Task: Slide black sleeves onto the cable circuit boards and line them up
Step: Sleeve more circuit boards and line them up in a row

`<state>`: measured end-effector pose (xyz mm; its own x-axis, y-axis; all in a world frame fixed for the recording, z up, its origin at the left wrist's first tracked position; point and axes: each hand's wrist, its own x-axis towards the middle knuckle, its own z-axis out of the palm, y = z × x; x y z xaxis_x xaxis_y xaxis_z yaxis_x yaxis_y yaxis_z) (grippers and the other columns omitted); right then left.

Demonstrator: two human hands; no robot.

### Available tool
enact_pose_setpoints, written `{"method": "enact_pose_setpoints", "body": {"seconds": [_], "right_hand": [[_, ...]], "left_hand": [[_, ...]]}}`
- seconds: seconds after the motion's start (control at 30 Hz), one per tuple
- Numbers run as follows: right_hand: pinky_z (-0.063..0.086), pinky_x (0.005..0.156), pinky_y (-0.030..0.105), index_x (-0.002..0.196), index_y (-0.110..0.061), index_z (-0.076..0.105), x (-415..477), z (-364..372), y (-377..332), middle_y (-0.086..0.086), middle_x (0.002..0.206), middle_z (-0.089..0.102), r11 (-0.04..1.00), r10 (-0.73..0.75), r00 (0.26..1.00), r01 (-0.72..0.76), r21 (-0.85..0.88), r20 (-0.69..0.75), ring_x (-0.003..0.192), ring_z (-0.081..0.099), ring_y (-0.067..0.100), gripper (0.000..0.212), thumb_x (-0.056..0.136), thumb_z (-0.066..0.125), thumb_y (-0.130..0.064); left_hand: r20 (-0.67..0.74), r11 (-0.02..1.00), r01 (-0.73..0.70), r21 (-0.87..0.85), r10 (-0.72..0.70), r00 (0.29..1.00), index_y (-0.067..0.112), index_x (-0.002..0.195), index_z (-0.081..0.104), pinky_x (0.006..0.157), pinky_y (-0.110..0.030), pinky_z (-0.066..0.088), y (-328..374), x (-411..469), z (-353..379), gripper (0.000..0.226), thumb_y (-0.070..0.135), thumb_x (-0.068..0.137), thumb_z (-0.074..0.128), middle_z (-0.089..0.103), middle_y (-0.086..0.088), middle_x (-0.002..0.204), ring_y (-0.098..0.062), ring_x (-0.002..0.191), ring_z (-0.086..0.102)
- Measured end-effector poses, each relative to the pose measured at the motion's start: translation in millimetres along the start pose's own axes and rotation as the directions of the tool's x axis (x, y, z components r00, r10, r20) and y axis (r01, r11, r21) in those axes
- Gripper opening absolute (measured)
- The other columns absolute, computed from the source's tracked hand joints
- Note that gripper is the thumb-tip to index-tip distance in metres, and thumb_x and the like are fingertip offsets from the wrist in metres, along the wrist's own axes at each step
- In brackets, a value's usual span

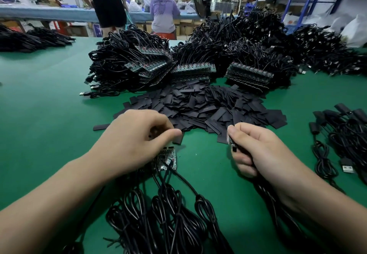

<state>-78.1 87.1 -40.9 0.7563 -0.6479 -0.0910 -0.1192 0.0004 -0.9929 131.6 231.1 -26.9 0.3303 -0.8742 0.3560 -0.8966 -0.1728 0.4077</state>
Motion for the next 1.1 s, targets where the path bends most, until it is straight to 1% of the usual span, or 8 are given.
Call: {"method": "enact_pose_setpoints", "body": {"seconds": [0.1, 0.23, 0.4, 0.57, 0.7, 0.83, 1.03, 1.1], "right_hand": [[0.026, 0.042, 0.017, 0.075, -0.021, 0.055, 0.5, 3.5, 0.9, -0.011, 0.052, 0.034, 0.990, -0.047, 0.998, 0.042, -0.137, -0.031, 0.044, 0.028, 0.007, 0.035, 0.101, 0.051, -0.044], [0.024, 0.052, 0.029, 0.080, -0.020, 0.063, -5.8, 3.6, -0.1, -0.006, 0.058, 0.030, 0.871, -0.183, 0.983, 0.170, -0.461, 0.016, 0.054, 0.028, 0.013, 0.039, 0.097, 0.052, -0.054], [0.025, 0.054, 0.030, 0.081, -0.014, 0.062, -10.7, 5.4, -3.8, -0.006, 0.059, 0.031, 0.842, -0.212, 0.977, 0.202, -0.500, 0.038, 0.053, 0.028, 0.011, 0.041, 0.092, 0.053, -0.052], [0.027, 0.052, 0.024, 0.081, -0.012, 0.063, -10.1, 4.7, -0.8, -0.008, 0.059, 0.033, 0.828, -0.232, 0.972, 0.223, -0.514, 0.047, 0.053, 0.031, 0.009, 0.043, 0.091, 0.053, -0.053], [0.033, 0.051, 0.018, 0.080, -0.018, 0.066, -6.5, 2.1, 4.1, -0.008, 0.056, 0.044, 0.863, -0.248, 0.967, 0.244, -0.443, 0.051, 0.050, 0.040, 0.010, 0.033, 0.098, 0.056, -0.044], [0.046, 0.051, 0.026, 0.085, -0.018, 0.067, -4.2, 2.5, 3.9, 0.002, 0.071, 0.072, 0.924, -0.251, 0.966, 0.256, -0.285, 0.056, 0.055, 0.061, 0.015, 0.025, 0.105, 0.055, -0.029], [0.031, 0.044, 0.022, 0.079, -0.023, 0.068, -6.3, 4.9, -2.8, -0.001, 0.060, 0.056, 0.962, -0.232, 0.968, 0.242, -0.125, 0.093, 0.045, 0.038, 0.010, 0.028, 0.098, 0.058, -0.040], [0.030, 0.044, 0.021, 0.073, -0.017, 0.063, -7.2, 5.2, -4.3, 0.000, 0.058, 0.054, 0.968, -0.213, 0.970, 0.226, -0.109, 0.115, 0.045, 0.037, 0.010, 0.033, 0.098, 0.060, -0.038]], "left_hand": [[-0.049, 0.991, -0.076, 0.109, 0.082, 0.995, 0.035, 0.109, 0.075, 0.082, -0.037, 0.053, 3.3, 8.4, -0.2, 0.018, 0.038, 0.096, 0.061, 0.066, 0.017, 0.103, -0.009, 0.095, 0.063], [0.119, 0.915, -0.198, 0.350, 0.166, 0.979, 0.045, 0.130, 0.065, 0.090, -0.031, 0.049, 4.2, 27.7, 0.7, 0.032, 0.035, 0.100, 0.060, 0.060, 0.017, 0.124, -0.010, 0.118, 0.056], [0.226, 0.862, -0.337, 0.380, 0.266, 0.937, 0.042, 0.120, 0.072, 0.089, -0.032, 0.047, -7.2, 45.7, 0.1, 0.025, 0.044, 0.096, 0.065, 0.064, 0.015, 0.116, -0.012, 0.114, 0.057], [0.141, 0.818, -0.449, 0.359, 0.429, 0.893, 0.028, 0.101, 0.081, 0.079, -0.041, 0.052, -15.3, 48.8, 7.6, 0.015, 0.036, 0.093, 0.071, 0.069, 0.007, 0.101, -0.021, 0.097, 0.062], [-0.022, 0.921, -0.356, 0.160, 0.364, 0.931, 0.022, 0.096, 0.076, 0.081, -0.034, 0.052, -4.7, 46.7, 8.2, 0.018, 0.033, 0.098, 0.062, 0.070, 0.011, 0.100, -0.012, 0.094, 0.062], [0.076, 0.953, -0.205, -0.224, 0.227, 0.971, 0.028, 0.091, 0.063, 0.058, -0.020, 0.046, 20.2, 38.0, 3.7, 0.015, 0.030, 0.103, 0.054, 0.071, 0.012, 0.075, -0.007, 0.062, 0.063], [0.148, 0.886, -0.103, -0.452, 0.188, 0.971, 0.031, 0.096, 0.056, 0.051, -0.024, 0.036, 46.3, 7.6, 13.2, 0.005, 0.032, 0.102, 0.056, 0.069, 0.012, 0.070, -0.018, 0.055, 0.047], [0.119, 0.870, -0.092, -0.484, 0.169, 0.978, 0.029, 0.094, 0.056, 0.053, -0.020, 0.033, 48.9, 0.9, 16.3, 0.009, 0.033, 0.101, 0.057, 0.069, 0.012, 0.070, -0.008, 0.053, 0.043]]}}
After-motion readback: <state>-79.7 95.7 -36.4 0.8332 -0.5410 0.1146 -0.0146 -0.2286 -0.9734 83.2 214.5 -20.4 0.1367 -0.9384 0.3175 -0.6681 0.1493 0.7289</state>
